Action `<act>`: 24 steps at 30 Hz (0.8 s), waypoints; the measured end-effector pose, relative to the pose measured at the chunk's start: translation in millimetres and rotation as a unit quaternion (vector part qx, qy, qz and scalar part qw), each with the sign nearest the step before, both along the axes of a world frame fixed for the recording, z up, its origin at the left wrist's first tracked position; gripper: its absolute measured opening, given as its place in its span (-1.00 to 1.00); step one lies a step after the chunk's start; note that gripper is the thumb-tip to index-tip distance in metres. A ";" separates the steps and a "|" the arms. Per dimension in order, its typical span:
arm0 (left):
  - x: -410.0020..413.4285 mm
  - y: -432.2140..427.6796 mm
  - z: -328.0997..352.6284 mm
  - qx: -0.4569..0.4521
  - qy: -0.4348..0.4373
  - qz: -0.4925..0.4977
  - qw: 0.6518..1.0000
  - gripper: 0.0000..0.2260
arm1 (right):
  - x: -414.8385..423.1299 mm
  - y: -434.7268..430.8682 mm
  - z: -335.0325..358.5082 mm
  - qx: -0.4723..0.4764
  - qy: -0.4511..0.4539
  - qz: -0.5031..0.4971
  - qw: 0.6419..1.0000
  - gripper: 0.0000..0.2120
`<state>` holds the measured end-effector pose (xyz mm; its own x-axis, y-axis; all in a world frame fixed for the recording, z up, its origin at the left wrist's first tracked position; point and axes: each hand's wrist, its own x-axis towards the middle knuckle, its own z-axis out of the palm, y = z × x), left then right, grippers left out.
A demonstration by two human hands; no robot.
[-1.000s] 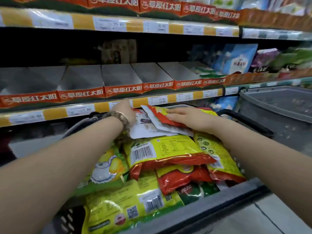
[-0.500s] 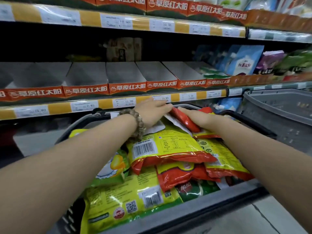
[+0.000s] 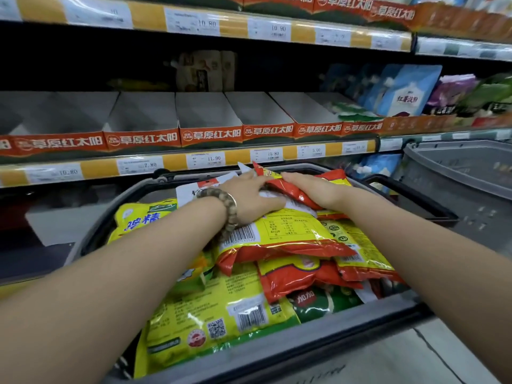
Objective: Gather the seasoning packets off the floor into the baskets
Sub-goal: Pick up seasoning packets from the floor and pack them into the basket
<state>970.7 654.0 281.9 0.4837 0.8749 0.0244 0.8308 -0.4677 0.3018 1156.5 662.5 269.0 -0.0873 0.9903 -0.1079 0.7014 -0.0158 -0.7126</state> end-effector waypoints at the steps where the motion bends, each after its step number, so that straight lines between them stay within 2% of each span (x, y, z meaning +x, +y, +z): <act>1: -0.4 0.3 -0.7 -0.006 0.003 0.000 1.000 -0.38 | -0.1 -1.6 0.1 0.009 -0.011 -0.007 1.000 -0.64; 5: -2.1 -4.2 6.3 -0.035 0.033 -0.005 0.999 -0.22 | -3.0 -10.5 0.1 0.125 -0.173 -0.026 0.977 -0.54; 7: -7.4 -8.0 8.6 -0.045 0.013 -0.003 0.999 -0.26 | -8.5 -17.6 1.1 0.154 -0.179 -0.053 0.970 -0.57; 9: -17.1 -15.3 10.1 -0.028 -0.044 -0.010 0.999 -0.40 | -17.7 -26.5 4.5 0.187 -0.182 -0.057 0.964 -0.61; 11: -36.6 -28.0 14.3 -0.010 -0.098 0.004 0.995 -0.46 | -32.7 -37.7 10.6 0.215 -0.185 -0.063 0.957 -0.56; 13: -65.9 -41.2 19.3 0.009 -0.113 0.018 0.993 -0.46 | -55.0 -51.4 20.5 0.224 -0.187 -0.052 0.955 -0.50; 18: -169.4 -88.5 36.6 0.061 -0.147 0.083 0.984 -0.55 | -148.7 -94.2 45.7 0.259 -0.222 0.058 0.938 -0.44; 24: -330.6 -176.4 20.5 0.045 -0.158 0.220 0.962 -0.42 | -309.4 -146.1 45.1 0.266 -0.227 0.232 0.908 -0.41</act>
<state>640.1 477.6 302.5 0.0234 0.9805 0.1950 0.8282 -0.1282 0.5455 847.1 516.3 314.0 -0.5744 0.7809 0.2455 0.7679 0.6179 -0.1689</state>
